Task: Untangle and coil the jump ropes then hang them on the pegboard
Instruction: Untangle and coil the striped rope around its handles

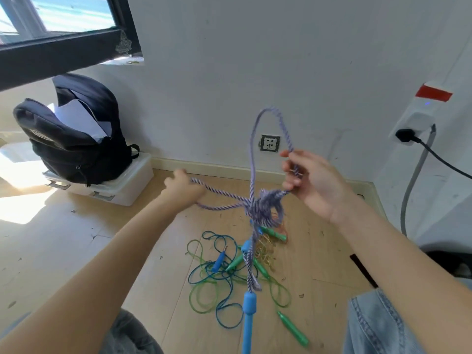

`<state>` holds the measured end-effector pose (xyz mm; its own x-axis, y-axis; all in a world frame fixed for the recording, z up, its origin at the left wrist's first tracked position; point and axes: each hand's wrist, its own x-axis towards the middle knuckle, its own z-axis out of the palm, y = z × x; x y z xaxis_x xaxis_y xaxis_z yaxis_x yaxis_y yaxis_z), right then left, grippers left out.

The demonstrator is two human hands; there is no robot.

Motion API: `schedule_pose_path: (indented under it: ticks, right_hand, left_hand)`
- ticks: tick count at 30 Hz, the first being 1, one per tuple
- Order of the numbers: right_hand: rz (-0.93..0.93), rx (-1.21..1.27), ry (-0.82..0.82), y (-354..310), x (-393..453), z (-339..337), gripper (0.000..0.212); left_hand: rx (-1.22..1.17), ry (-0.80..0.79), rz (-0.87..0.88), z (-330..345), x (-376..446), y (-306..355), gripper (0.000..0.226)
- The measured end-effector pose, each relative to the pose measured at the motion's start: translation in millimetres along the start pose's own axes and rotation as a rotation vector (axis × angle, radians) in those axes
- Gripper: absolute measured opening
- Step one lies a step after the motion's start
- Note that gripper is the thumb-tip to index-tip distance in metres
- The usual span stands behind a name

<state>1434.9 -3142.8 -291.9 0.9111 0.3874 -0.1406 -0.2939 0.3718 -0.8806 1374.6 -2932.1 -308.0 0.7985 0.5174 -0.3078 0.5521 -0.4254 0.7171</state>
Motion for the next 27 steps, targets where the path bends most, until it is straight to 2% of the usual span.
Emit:
schedule_pose_path:
  ticks: [1,2,4,5,7,9,11,12,13,15,17,19,24,27]
  right_hand:
    - [0.026,-0.067,-0.087,4.0,-2.7,3.1,0.02]
    - [0.049,-0.097,-0.159,7.0,-5.2,6.3,0.02]
    - [0.081,-0.03,-0.258,9.8,-8.4,12.5,0.02]
    - [0.09,0.037,-0.279,10.0,-8.8,14.7,0.019]
    - [0.082,0.147,-0.239,8.8,-7.3,16.4,0.019]
    - [0.041,0.21,-0.055,4.3,-3.5,12.7,0.022]
    - [0.01,0.091,0.155,-0.3,1.9,3.8,0.022]
    - [0.017,-0.081,0.199,-1.5,3.2,-0.8,0.02]
    - [0.056,-0.272,0.166,-1.9,2.0,-3.9,0.015]
    - [0.185,-0.573,-0.067,3.3,-3.3,-4.6,0.022]
    - [0.232,-0.713,-0.243,13.1,-9.4,3.0,0.023]
    - [0.144,-0.772,-0.195,18.9,-11.7,11.1,0.005]
    - [0.055,-0.809,-0.015,20.8,-6.7,7.9,0.017]
    - [0.054,-0.713,0.016,17.9,-4.7,3.8,0.021]
  left_hand:
    - [0.153,-0.081,0.138,5.3,-3.3,0.8,0.062]
    - [0.168,-0.24,0.264,10.6,-9.2,3.1,0.073]
    - [0.068,-0.62,0.434,26.0,-26.6,8.6,0.071]
    - [0.049,-0.722,0.485,36.6,-32.8,9.1,0.065]
    - [0.018,-0.716,0.536,57.7,-36.5,5.3,0.049]
    - [-0.069,-0.641,0.528,63.8,-33.2,5.0,0.025]
    - [-0.13,-0.596,0.486,57.1,-27.7,6.7,0.011]
    - [-0.173,-0.577,0.453,51.5,-25.3,7.7,0.01]
    - [-0.245,-0.561,0.411,45.9,-23.9,8.9,0.011]
    - [-0.385,-0.496,0.356,36.8,-22.5,10.4,0.013]
    - [-0.427,-0.435,0.362,32.0,-24.6,10.9,0.013]
    - [-0.429,-0.435,0.357,31.3,-27.7,10.5,0.012]
    - [-0.473,-0.714,0.283,23.4,-26.4,12.4,0.016]
    - [-0.479,-0.689,0.207,19.3,-22.3,11.5,0.009]
